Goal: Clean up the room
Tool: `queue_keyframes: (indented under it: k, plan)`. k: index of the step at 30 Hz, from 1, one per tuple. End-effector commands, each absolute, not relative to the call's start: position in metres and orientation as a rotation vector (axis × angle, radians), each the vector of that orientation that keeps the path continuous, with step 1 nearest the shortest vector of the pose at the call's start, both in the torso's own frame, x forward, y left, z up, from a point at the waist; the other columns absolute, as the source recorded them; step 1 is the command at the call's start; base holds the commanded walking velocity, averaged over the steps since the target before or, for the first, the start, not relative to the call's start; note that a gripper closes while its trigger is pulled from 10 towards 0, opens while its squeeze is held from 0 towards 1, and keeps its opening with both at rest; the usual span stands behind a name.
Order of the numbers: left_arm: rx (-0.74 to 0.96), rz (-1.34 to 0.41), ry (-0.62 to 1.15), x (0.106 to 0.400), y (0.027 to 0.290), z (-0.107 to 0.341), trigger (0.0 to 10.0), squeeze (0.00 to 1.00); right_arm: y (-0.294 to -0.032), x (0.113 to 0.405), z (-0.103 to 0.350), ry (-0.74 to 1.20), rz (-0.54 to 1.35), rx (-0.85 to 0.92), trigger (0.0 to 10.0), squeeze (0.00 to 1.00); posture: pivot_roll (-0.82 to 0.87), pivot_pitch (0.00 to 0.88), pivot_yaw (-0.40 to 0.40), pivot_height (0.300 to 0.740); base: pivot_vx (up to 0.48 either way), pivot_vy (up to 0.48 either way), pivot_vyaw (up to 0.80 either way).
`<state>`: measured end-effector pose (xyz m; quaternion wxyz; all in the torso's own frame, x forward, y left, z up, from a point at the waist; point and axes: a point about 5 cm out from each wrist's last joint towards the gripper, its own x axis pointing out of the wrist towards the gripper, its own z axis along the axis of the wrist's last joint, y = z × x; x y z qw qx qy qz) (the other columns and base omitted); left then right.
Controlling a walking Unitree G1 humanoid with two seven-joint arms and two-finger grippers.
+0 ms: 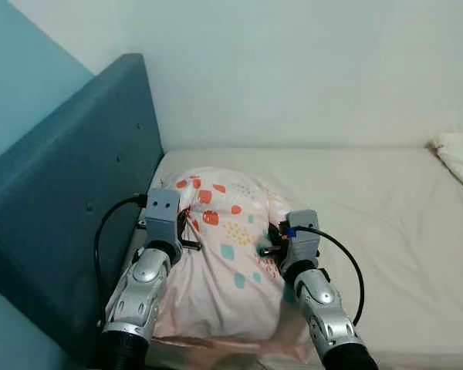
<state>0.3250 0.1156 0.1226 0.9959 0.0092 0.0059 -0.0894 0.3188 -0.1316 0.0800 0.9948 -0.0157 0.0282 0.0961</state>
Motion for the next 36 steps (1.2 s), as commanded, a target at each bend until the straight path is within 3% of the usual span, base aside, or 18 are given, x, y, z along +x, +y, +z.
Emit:
queue_keyframes:
  k: [1, 11, 19, 26, 35, 36]
  plan:
    - [0.029, -0.185, -0.057, 0.328, 0.115, 0.136, 10.0, 0.0, -0.119, 0.322, 0.091, -0.006, 0.229, -0.021, 10.0, 0.0, 0.07, 0.0, 0.005, 0.74, 0.0, 0.266, 0.0]
    - [-0.023, -0.182, -0.119, 0.327, 0.113, 0.146, 10.0, 0.0, -0.122, 0.322, 0.091, -0.009, 0.22, -0.023, 10.0, 0.0, 0.07, 0.0, 0.006, 0.74, 0.0, 0.0, 0.0]
    - [0.112, -0.198, 0.028, 0.327, 0.107, 0.116, 10.0, 0.0, -0.127, 0.325, 0.086, 0.031, 0.224, -0.082, 10.0, 0.0, 0.07, 0.01, -0.012, 0.74, 0.0, 0.0, 0.0]
    - [0.241, -0.189, 0.032, 0.361, 0.102, 0.121, 10.0, 0.0, -0.147, 0.358, 0.09, 0.135, 0.192, -0.19, 10.0, 0.0, 0.08, 0.093, -0.03, 0.74, 0.0, 0.0, 0.0]
    - [0.335, -0.19, 0.062, 0.372, 0.104, 0.124, 10.0, 0.0, -0.156, 0.366, 0.092, 0.21, 0.14, -0.254, 10.0, 0.0, 0.1, 0.198, -0.033, 0.74, 0.0, 0.0, 0.0]
    - [0.339, -0.172, 0.066, 0.373, 0.108, 0.123, 10.0, 0.0, -0.158, 0.365, 0.089, 0.218, 0.13, -0.261, 10.0, 0.0, 0.1, 0.269, -0.021, 0.74, 0.0, 0.0, 0.0]
